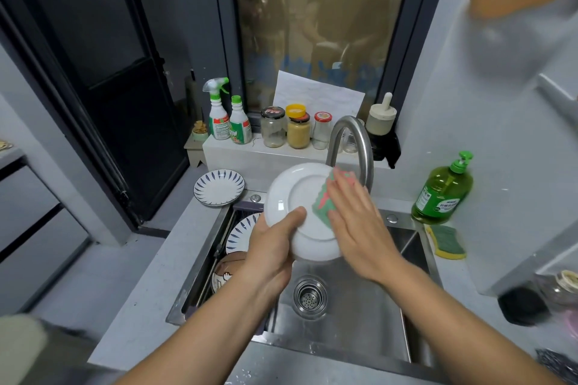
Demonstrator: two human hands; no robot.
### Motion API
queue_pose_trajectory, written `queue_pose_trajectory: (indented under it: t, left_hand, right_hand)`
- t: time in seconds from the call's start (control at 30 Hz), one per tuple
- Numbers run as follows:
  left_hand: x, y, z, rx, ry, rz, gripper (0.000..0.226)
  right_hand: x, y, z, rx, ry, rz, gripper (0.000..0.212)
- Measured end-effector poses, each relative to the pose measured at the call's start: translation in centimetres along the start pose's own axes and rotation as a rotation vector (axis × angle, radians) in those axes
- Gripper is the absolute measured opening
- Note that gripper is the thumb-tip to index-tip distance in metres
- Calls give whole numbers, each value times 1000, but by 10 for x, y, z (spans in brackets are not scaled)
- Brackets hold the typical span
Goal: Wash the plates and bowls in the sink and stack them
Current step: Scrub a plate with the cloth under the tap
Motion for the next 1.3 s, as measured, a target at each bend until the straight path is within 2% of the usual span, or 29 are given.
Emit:
queue_pose_trajectory:
  t: [0.07,0.2,0.27,0.37,0.5,0.63,0.77,0.83,0.93,1.03,1.13,1.23,1.3]
  left_hand:
    - [0,4,-1,-34,19,12,44]
    - [6,1,-5,-43,29,-19,46]
    - [3,5,-11,-77,21,-25,47]
    - [0,9,-13,-104,26,-41,55]
    - [12,5,-10,-100,49,-116,51]
    - [21,-5,-8,-112,44,-96,47]
    - [31,-20,-6,-71,68,16,51]
    - [37,-31,-6,-49,67,62,57]
    - [49,-48,-7,-41,79,160,51]
    - [58,-74,-7,-4,80,225,47]
    - [79,-96,2,-16,116,357,55]
    - [109,-114,18,-73,131,512,53]
    - [127,-132,36,-112,125,570,52]
  right_hand:
    - [-16,-6,7,-11,-15,-88,63]
    - [-58,10,-10,-144,-280,-248,67]
    - [-45,5,-9,-177,-297,-233,68]
    - [-34,-7,2,-139,-241,-211,70]
    - [-65,10,-4,-175,-408,-82,70]
    - [-41,-1,-7,-18,-443,5,57]
    - [-18,-14,5,138,-267,266,51]
    - [-6,-22,11,192,-78,525,48]
    - [16,-14,26,252,240,899,38]
    - [19,27,48,90,512,1350,29]
    - [9,64,70,-82,688,1653,20]
    - [-9,89,103,-268,708,1827,38]
    - [-18,105,128,-286,682,1856,40]
Point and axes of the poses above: each hand's wrist, its own z-axis towards the middle knuckle, its own y-axis out of the palm, x = y × z, the point moved 9 cm from there along z, towards the middle knuckle, and after that the axes turned 14 degrees about -x, right-handed, at the moved point
